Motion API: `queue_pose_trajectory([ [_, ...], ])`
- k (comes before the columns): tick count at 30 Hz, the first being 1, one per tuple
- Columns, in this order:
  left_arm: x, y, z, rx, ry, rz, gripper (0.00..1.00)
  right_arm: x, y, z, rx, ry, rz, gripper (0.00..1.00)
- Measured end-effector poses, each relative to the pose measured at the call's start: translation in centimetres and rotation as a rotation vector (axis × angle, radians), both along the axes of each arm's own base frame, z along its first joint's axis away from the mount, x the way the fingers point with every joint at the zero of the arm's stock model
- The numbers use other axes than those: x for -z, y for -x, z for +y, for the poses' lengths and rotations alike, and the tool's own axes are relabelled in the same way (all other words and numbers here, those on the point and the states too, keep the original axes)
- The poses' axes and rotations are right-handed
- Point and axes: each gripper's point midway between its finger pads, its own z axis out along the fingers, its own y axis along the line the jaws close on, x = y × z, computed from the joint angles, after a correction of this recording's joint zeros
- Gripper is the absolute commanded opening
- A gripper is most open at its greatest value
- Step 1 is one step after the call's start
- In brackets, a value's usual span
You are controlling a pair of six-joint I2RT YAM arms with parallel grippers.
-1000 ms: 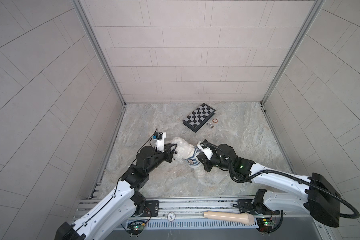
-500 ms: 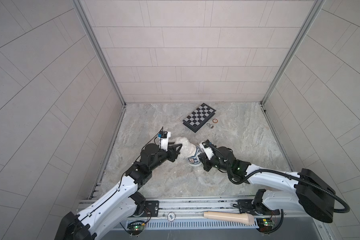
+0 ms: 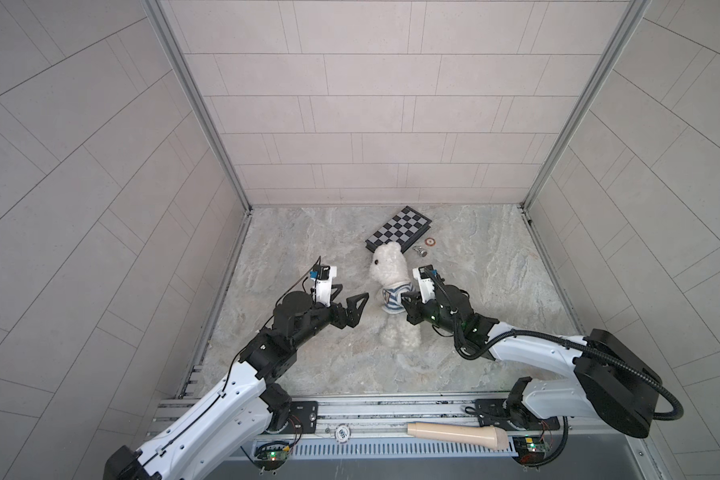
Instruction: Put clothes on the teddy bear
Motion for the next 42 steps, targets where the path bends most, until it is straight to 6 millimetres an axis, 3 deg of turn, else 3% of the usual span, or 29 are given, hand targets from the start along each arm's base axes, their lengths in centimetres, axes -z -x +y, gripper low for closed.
queue_pose_trajectory([
  [3,2.0,1.1,-2.0,0.071,-0.004,0.046,0.67,-0.6,-0.2,0.3,0.015,-0.015,-0.001,0.00],
  [7,4.8,1.5,-4.2,0.120,-0.024,0.115,0.57,-1.2,-0.3,0.6,0.030,-0.035,-0.002,0.00],
  [11,7.2,0.6,-5.1,0.111,-0.046,0.160,0.57,-1.2,-0.2,0.7,0.037,-0.048,0.009,0.00],
  [17,8.8,-0.4,-6.2,0.118,-0.067,0.161,0.61,-1.3,-0.2,0.7,0.049,-0.084,0.018,0.00],
  [25,9.6,-0.8,-7.2,0.131,-0.173,0.053,0.53,-1.3,-0.3,0.8,0.057,-0.113,0.031,0.00],
  [30,8.6,-2.3,-7.2,0.093,-0.248,-0.041,0.40,-1.1,-0.3,0.9,0.058,-0.119,0.041,0.00],
  [36,8.3,-2.9,-8.2,0.123,-0.333,-0.121,0.14,-0.9,-0.3,1.0,0.055,-0.116,0.047,0.00],
  [39,8.7,-2.8,-8.3,0.136,-0.359,-0.131,0.17,-0.8,-0.2,1.0,0.050,-0.115,0.049,0.00],
  [42,8.7,-2.7,-8.4,0.146,-0.373,-0.146,0.38,-0.8,-0.2,1.0,0.049,-0.115,0.050,0.00],
])
